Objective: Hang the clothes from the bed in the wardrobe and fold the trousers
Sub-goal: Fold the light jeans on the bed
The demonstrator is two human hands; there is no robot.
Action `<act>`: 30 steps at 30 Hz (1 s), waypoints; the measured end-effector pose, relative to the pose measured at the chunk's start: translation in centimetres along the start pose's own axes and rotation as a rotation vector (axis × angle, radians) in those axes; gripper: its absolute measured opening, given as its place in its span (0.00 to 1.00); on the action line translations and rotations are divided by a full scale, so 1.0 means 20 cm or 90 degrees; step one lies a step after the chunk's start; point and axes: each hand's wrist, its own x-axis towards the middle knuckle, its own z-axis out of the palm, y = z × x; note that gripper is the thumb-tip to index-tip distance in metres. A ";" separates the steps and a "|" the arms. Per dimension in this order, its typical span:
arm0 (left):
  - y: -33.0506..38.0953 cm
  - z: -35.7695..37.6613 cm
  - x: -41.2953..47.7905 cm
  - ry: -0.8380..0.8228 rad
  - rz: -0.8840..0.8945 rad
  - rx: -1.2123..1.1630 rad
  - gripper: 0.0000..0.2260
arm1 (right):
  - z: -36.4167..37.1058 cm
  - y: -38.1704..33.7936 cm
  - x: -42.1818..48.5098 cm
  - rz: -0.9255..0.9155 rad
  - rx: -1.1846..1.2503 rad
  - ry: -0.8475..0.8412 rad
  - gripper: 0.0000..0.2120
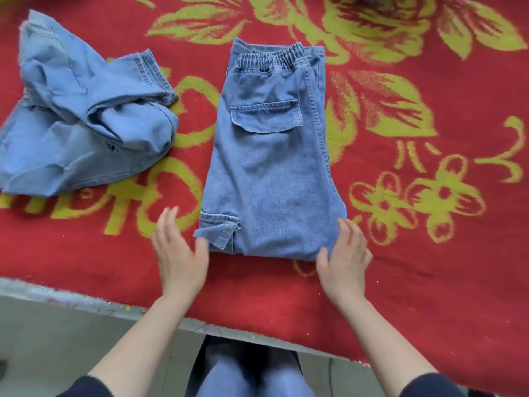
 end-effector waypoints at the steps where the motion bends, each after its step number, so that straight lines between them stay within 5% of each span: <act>1: 0.02 0.00 -0.01 -0.038 0.147 0.063 0.31 | 0.01 -0.02 -0.01 -0.103 -0.009 -0.016 0.34; 4: 0.05 0.07 -0.02 -0.198 0.495 0.282 0.40 | 0.08 -0.06 -0.01 -0.347 -0.126 -0.127 0.44; 7: 0.03 0.11 0.03 -0.202 0.617 0.511 0.32 | 0.13 -0.08 0.08 -0.391 -0.297 -0.208 0.49; 9: 0.04 0.13 0.09 -0.180 0.633 0.570 0.26 | 0.14 -0.10 0.14 -0.364 -0.359 -0.222 0.40; 11: 0.08 0.17 0.14 -0.202 0.621 0.627 0.25 | 0.14 -0.13 0.19 -0.362 -0.391 -0.243 0.30; 17: 0.26 0.16 0.22 -0.375 0.503 0.590 0.29 | -0.03 -0.19 0.30 -0.284 -0.205 -0.421 0.29; 22: 0.38 -0.04 0.18 -0.489 0.455 0.428 0.17 | -0.23 -0.19 0.25 -0.193 -0.095 -0.527 0.10; 25: 0.41 -0.13 0.04 -0.679 0.390 0.371 0.02 | -0.33 -0.17 0.13 -0.152 -0.100 -0.685 0.13; 30: 0.44 -0.17 -0.13 -0.980 0.140 0.359 0.07 | -0.40 -0.10 -0.04 0.001 -0.101 -0.897 0.09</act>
